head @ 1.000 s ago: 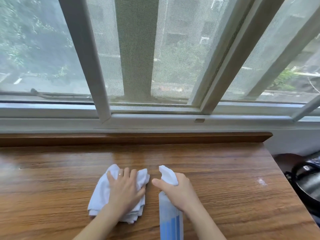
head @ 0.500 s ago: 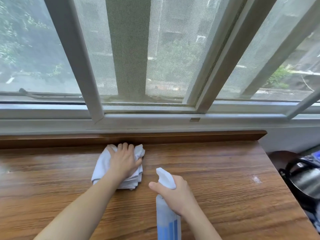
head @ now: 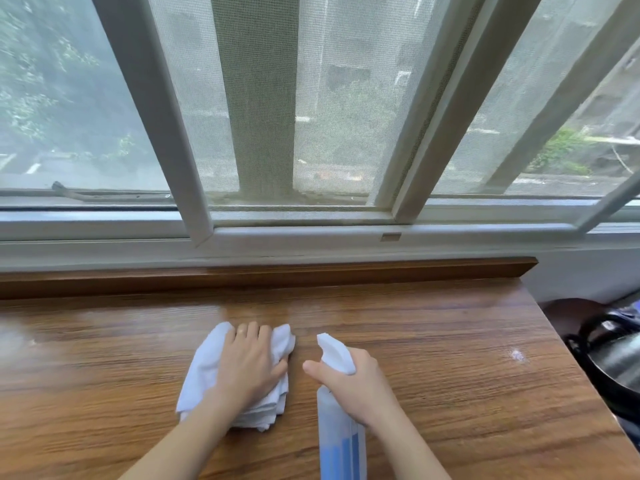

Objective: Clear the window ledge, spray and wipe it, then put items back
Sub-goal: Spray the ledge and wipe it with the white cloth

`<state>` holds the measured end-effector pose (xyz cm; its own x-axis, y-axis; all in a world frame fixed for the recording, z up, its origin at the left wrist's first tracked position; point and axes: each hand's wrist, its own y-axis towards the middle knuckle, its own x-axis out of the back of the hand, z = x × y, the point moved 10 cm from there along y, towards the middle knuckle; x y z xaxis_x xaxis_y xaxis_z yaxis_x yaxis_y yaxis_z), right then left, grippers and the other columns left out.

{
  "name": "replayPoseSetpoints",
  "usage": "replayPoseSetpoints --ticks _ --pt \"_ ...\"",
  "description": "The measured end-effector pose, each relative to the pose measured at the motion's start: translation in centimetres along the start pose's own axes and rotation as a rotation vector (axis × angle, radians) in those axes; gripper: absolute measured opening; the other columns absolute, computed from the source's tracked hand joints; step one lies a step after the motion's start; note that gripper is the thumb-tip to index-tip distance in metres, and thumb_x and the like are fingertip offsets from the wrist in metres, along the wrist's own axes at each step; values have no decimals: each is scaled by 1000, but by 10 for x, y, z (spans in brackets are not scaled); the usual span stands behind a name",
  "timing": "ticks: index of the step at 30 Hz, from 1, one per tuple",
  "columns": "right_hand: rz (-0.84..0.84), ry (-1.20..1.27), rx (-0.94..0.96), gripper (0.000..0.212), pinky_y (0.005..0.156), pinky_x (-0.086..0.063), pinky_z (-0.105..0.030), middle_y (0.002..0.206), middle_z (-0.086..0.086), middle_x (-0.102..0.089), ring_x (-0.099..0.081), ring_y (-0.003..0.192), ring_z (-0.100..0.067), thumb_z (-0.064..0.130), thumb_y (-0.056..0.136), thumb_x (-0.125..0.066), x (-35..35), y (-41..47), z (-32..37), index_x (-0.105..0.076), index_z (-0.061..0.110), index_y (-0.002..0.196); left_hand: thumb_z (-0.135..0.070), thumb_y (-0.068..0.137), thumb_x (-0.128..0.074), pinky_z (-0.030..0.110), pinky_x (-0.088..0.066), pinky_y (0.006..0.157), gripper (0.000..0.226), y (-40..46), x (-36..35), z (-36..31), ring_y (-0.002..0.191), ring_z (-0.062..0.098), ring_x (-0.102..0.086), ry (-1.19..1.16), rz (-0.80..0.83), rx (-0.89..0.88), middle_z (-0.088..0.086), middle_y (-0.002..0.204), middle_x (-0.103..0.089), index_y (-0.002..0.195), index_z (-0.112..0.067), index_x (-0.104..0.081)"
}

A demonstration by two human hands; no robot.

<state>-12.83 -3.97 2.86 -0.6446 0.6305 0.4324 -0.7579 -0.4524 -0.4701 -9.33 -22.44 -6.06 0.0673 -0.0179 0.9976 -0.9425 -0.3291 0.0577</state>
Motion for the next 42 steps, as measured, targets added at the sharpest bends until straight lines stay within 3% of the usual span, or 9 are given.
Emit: replayPoseSetpoints --ticks 7,12,23,34,42 --pt "11 -26 -6 44 61 -30 -31 62 8 -42 -38 58 -10 62 67 -66 -4 4 -5 -43 24 64 -53 67 -60 41 -40 68 38 -40 -3 -11 73 27 -55 -63 -39 -42 1 80 -55 82 -17 -58" --pt "25 -21 -8 43 60 -30 -30 61 9 -43 -39 57 -9 61 69 -67 -5 3 -7 -44 24 65 -55 68 -56 38 -40 62 41 -2 4 -8 71 29 -56 -58 -80 -48 3 77 -55 78 -16 -56" --pt "2 -34 -18 39 60 -33 -27 61 11 -49 -42 56 -6 55 76 -71 4 -1 -9 -49 24 67 -56 73 -39 46 -45 69 52 88 -4 8 77 38 -59 15 37 62 17 82 -60 88 -11 -62" --pt "-13 -39 16 37 59 -31 -30 62 6 -43 -38 57 -10 49 77 -70 7 -10 -2 -47 21 68 -58 72 -48 41 -43 69 44 -3 4 -5 76 32 -57 -25 13 -9 8 85 -58 90 -19 -60" --pt "-1 -28 6 42 60 -32 -30 64 6 -43 -39 57 -9 58 71 -68 1 -20 -8 -46 23 69 -57 69 -57 40 -38 68 41 -67 8 -17 70 29 -55 -68 -57 -78 4 82 -54 87 -20 -58"
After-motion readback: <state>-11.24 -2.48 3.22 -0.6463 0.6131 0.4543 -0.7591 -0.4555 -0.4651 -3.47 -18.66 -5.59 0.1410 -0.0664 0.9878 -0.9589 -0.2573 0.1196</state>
